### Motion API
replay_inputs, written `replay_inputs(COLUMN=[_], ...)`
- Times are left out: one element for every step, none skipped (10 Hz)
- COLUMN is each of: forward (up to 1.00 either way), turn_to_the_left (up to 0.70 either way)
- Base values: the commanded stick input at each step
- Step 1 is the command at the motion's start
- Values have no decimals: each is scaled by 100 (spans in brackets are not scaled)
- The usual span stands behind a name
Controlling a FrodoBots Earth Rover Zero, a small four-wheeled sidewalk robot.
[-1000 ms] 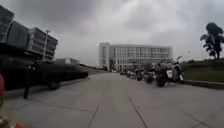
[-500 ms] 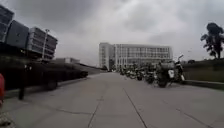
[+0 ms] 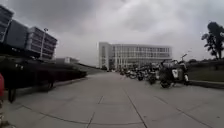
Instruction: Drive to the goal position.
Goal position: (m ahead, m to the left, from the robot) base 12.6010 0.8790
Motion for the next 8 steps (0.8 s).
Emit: replay_inputs(forward=[0,0,0,0,0,0,0,0], turn_to_the_left=[0,0,4,13,23,32,42,52])
